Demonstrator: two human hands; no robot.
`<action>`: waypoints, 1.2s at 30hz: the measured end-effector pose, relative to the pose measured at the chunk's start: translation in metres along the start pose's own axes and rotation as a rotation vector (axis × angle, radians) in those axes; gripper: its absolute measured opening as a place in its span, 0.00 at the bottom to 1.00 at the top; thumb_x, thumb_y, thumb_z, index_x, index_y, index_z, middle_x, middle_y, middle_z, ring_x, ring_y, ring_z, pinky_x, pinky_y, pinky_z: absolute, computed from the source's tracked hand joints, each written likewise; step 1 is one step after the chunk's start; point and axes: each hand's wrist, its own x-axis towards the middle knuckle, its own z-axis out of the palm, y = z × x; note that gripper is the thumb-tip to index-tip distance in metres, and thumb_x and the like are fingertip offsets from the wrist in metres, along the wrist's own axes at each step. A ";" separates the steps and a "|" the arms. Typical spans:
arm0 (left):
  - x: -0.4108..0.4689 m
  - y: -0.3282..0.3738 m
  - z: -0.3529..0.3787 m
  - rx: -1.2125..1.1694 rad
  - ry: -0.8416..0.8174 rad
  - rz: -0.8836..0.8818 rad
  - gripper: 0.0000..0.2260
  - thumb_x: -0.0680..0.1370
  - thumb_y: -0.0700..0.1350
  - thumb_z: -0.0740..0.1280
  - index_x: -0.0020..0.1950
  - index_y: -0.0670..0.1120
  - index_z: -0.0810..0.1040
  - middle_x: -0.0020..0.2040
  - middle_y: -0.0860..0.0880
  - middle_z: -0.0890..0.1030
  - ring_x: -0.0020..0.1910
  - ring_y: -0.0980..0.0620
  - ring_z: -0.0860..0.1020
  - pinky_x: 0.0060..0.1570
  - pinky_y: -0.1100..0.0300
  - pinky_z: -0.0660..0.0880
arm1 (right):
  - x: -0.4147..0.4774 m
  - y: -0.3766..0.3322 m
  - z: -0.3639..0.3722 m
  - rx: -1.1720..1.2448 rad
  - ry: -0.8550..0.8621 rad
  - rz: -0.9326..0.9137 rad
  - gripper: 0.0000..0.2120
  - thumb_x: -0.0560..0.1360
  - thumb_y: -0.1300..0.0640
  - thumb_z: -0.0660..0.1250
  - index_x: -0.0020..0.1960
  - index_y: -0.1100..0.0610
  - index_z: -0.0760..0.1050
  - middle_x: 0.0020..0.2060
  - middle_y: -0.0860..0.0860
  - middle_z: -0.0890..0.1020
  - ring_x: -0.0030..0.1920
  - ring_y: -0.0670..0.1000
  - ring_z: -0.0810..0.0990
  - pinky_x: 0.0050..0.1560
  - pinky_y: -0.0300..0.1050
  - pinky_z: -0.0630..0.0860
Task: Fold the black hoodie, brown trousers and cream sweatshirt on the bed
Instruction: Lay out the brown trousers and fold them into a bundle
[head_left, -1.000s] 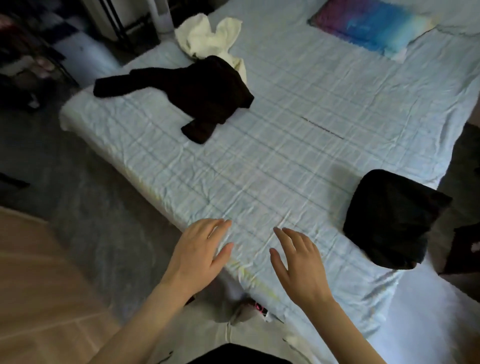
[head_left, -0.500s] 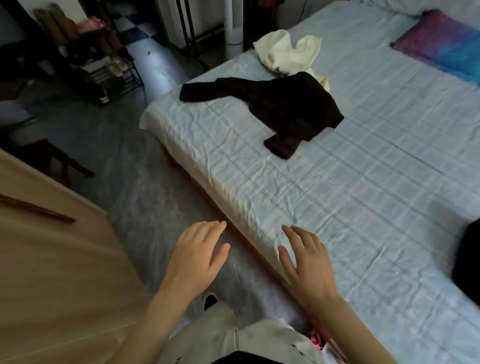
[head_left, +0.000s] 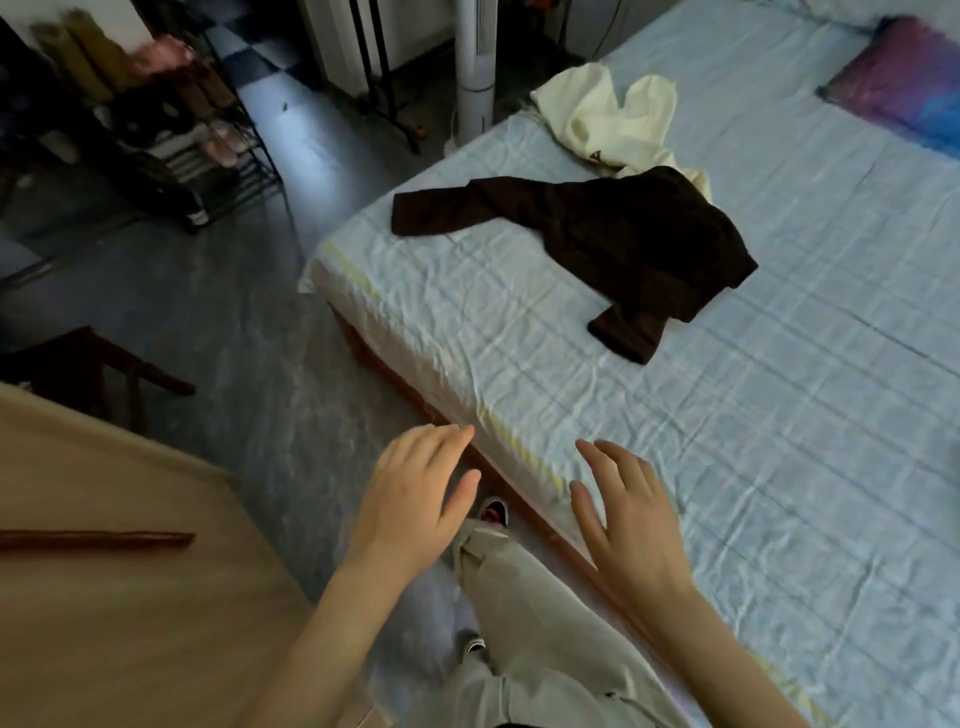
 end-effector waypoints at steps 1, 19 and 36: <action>0.015 -0.011 0.001 -0.002 -0.009 -0.002 0.22 0.81 0.52 0.57 0.68 0.41 0.76 0.62 0.45 0.80 0.62 0.44 0.77 0.63 0.47 0.73 | 0.018 -0.002 0.007 0.011 -0.006 0.015 0.25 0.80 0.45 0.54 0.69 0.58 0.75 0.64 0.57 0.79 0.62 0.60 0.78 0.61 0.57 0.76; 0.325 -0.136 -0.038 0.032 -0.160 0.325 0.22 0.81 0.53 0.57 0.68 0.41 0.76 0.63 0.43 0.79 0.62 0.42 0.77 0.62 0.45 0.73 | 0.298 -0.061 0.019 -0.015 0.155 0.151 0.25 0.81 0.47 0.54 0.72 0.58 0.73 0.64 0.56 0.79 0.64 0.59 0.77 0.61 0.58 0.75; 0.540 -0.201 -0.009 -0.061 -0.407 0.862 0.21 0.79 0.52 0.58 0.64 0.41 0.79 0.59 0.45 0.82 0.58 0.44 0.79 0.58 0.49 0.77 | 0.405 -0.090 0.051 -0.080 0.322 0.759 0.26 0.80 0.47 0.53 0.71 0.59 0.74 0.64 0.57 0.80 0.62 0.60 0.78 0.61 0.57 0.75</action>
